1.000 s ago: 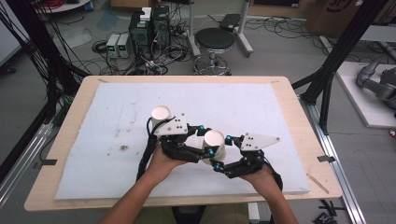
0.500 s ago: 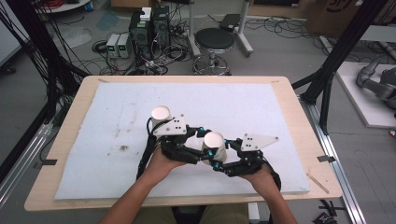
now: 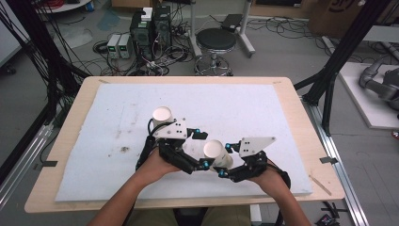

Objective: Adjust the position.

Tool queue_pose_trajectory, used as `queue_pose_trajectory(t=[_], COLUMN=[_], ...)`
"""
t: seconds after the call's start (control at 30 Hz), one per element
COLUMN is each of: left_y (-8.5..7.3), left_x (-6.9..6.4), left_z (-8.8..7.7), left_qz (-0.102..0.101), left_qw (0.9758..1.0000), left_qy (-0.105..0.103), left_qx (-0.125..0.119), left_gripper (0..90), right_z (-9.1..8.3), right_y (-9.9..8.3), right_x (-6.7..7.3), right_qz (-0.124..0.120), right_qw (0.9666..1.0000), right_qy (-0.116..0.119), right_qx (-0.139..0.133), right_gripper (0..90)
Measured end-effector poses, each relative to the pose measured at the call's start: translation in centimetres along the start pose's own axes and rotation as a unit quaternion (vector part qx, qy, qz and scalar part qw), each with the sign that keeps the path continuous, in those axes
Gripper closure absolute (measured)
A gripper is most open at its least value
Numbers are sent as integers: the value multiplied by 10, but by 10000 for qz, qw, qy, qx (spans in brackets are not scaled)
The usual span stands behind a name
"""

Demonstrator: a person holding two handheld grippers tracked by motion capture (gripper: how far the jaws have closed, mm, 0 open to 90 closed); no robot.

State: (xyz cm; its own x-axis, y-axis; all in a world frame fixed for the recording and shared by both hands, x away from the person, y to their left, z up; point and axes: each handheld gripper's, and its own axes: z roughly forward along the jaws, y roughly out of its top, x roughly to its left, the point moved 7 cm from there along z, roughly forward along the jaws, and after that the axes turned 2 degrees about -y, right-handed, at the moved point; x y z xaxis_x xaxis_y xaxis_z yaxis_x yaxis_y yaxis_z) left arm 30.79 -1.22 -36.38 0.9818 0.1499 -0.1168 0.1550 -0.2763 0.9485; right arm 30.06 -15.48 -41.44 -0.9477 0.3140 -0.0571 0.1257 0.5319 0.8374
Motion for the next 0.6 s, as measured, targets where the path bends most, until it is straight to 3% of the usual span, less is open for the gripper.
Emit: queue_pose_trajectory(t=[0.23,0.37,0.6], left_y=[-6,-9,-14], left_x=[-4,-6,-6], left_z=[0,1,3], left_qz=[125,153,75], left_qw=[9989,9981,9961], left_qy=[-120,-183,-341], left_qx=[433,565,807], left_gripper=[138,152,202], right_z=[1,3,7], right_y=[10,14,20], right_x=[5,8,12], right_qz=[-453,-557,-837], right_qw=[9976,9959,9874], right_qy=[102,177,257], right_qx=[510,695,1320], right_gripper=[346,343,341])
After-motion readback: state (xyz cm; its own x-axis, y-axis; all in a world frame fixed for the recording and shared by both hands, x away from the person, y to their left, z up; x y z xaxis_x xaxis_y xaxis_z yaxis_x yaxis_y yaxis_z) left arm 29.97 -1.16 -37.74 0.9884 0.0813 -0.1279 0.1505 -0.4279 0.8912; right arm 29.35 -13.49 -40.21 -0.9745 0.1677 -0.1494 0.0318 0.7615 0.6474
